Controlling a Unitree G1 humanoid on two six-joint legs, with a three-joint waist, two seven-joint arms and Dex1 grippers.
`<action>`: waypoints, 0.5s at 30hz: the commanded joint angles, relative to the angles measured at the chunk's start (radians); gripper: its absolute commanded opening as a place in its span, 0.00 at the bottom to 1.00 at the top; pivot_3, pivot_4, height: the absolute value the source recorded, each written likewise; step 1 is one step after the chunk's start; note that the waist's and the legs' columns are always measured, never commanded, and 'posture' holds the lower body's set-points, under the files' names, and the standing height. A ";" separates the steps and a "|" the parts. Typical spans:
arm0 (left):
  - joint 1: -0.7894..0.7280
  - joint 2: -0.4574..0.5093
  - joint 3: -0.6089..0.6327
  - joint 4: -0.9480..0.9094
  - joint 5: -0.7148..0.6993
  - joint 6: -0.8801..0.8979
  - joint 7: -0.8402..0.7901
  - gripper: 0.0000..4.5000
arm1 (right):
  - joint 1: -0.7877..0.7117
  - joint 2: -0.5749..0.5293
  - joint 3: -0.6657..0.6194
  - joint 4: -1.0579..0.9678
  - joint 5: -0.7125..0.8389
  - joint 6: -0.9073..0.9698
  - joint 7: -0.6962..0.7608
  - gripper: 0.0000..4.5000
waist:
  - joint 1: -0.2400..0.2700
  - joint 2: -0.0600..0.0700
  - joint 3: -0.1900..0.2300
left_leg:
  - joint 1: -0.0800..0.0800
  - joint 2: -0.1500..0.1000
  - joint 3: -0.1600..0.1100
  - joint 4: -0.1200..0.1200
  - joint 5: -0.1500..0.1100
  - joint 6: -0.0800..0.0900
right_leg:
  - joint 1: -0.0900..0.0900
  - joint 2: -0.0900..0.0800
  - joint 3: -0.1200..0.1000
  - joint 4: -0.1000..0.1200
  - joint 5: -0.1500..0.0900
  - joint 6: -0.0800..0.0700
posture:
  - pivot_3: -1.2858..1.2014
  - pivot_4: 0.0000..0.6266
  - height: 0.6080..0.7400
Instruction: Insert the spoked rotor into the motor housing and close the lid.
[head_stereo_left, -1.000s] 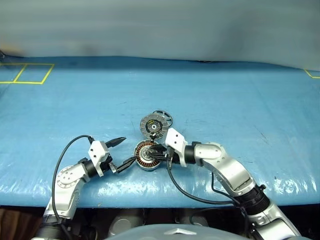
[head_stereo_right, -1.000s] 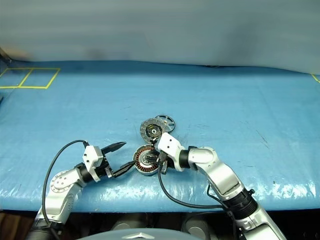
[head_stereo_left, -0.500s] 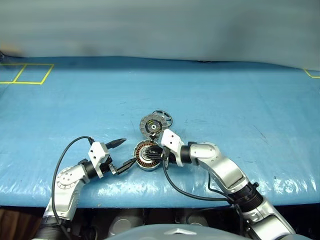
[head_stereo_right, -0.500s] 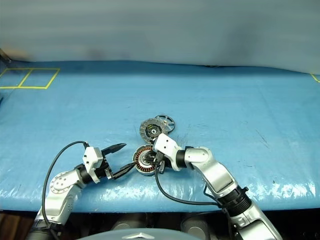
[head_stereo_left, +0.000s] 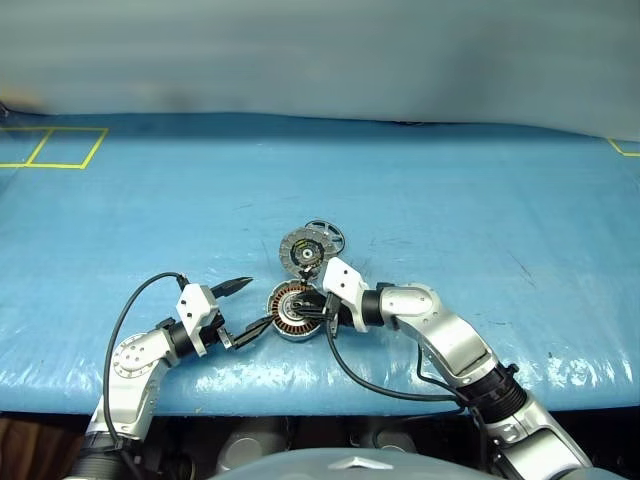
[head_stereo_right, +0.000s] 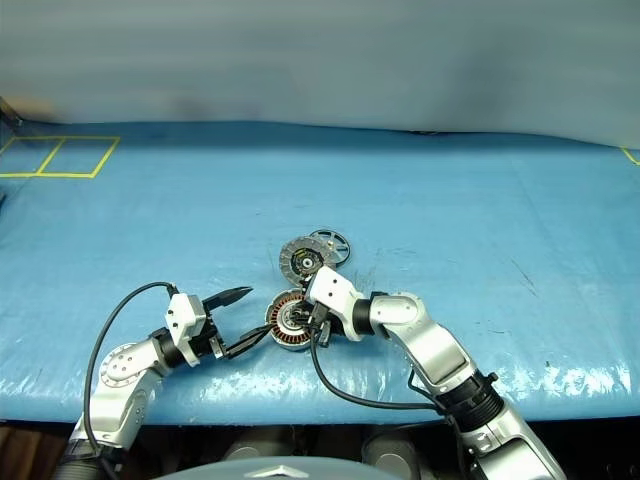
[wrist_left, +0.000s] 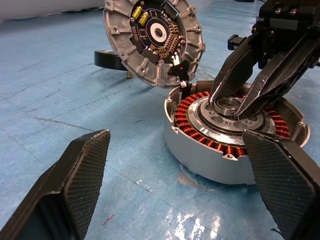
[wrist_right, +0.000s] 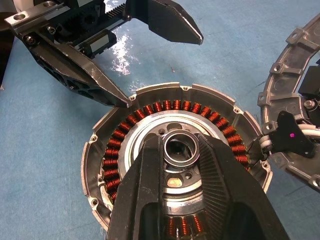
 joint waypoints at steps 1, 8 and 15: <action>-0.002 0.008 0.010 0.002 0.003 -0.020 0.001 1.00 | 0.002 0.000 0.001 -0.017 -0.004 -0.021 0.006 0.15 | 0.000 0.000 0.000 | 0.000 0.000 0.000 0.000 0.000 0.000 | 0.000 0.000 0.000 0.000 0.000 0.000 | 0.52 0.24 1.00; -0.003 0.008 0.010 0.007 0.002 -0.024 0.002 1.00 | 0.005 -0.004 0.009 -0.016 -0.013 -0.029 0.010 0.15 | 0.000 0.000 0.000 | 0.000 0.000 0.000 0.000 0.000 0.000 | 0.000 0.000 0.000 0.000 0.000 0.000 | 0.52 0.24 1.00; -0.005 0.006 0.011 0.011 0.001 -0.026 0.003 1.00 | 0.009 -0.004 0.010 -0.023 -0.016 -0.030 0.014 0.15 | 0.000 0.000 0.000 | 0.000 0.000 0.000 0.000 0.000 0.000 | 0.000 0.000 0.000 0.000 0.000 0.000 | 0.52 0.24 1.00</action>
